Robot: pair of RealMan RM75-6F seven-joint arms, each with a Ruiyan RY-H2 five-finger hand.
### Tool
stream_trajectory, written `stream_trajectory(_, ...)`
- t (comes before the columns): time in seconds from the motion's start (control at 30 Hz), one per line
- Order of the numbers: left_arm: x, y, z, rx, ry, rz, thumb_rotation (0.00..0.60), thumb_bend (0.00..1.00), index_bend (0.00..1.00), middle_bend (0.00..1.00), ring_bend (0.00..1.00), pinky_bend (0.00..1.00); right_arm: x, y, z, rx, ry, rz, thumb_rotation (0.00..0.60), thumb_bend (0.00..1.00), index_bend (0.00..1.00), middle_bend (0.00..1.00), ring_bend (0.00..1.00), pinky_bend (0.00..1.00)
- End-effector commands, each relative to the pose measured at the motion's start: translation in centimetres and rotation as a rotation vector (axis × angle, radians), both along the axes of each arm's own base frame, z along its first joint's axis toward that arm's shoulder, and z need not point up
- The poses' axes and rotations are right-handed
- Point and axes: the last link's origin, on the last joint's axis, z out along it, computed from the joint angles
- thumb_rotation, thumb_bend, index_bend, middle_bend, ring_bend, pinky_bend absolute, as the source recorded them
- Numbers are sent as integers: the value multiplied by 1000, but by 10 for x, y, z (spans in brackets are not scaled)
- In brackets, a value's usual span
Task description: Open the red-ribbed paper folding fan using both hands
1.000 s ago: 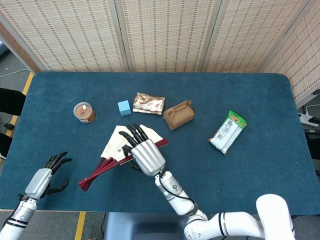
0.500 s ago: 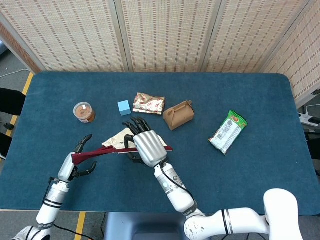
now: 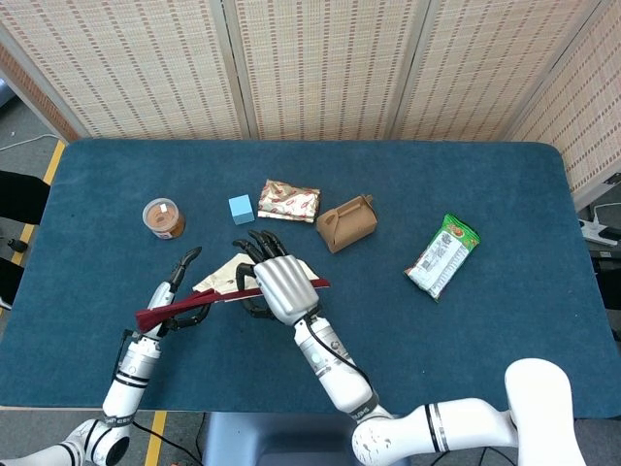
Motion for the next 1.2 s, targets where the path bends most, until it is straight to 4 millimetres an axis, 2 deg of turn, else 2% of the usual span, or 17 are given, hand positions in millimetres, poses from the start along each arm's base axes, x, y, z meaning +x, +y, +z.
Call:
stream_trajectory(0.03, 10, -6, -2, -34, -88, -29, 600, 388, 277, 0, 0, 1, 2, -1, -3, 10, -6, -5, 600, 746, 719, 137, 0, 0)
stream_trajectory(0.13, 14, -7, -4, -51, -121, -27, 600, 413, 432, 0, 0, 0, 3, 0, -7, 21, -9, -4, 600, 746, 719, 137, 0, 0)
stream_trajectory(0.33, 17, -7, -8, -72, -141, -2, 600, 490, 611, 1, 0, 0, 5, 2, -10, 26, -18, -3, 600, 746, 719, 137, 0, 0)
stream_trajectory(0.5, 14, -6, -8, -23, -108, 23, 600, 595, 754, 95, 0, 1, 7, 2, -6, 21, -33, 2, 600, 746, 717, 137, 0, 0)
stream_trajectory(0.7, 6, 0, -2, 109, 1, 47, 600, 625, 785, 174, 0, 12, 4, 2, 8, 3, -49, 8, 600, 746, 714, 137, 0, 0)
stream_trajectory(0.9, -10, 11, 11, 249, 154, 41, 600, 636, 771, 182, 0, 14, -7, -1, 30, -51, -13, 27, 600, 746, 714, 137, 0, 0)
stream_trajectory(1.2, -35, 11, 15, 299, 318, 29, 600, 653, 661, 179, 0, 14, -39, -1, 57, -116, 60, 36, 600, 746, 714, 137, 0, 0)
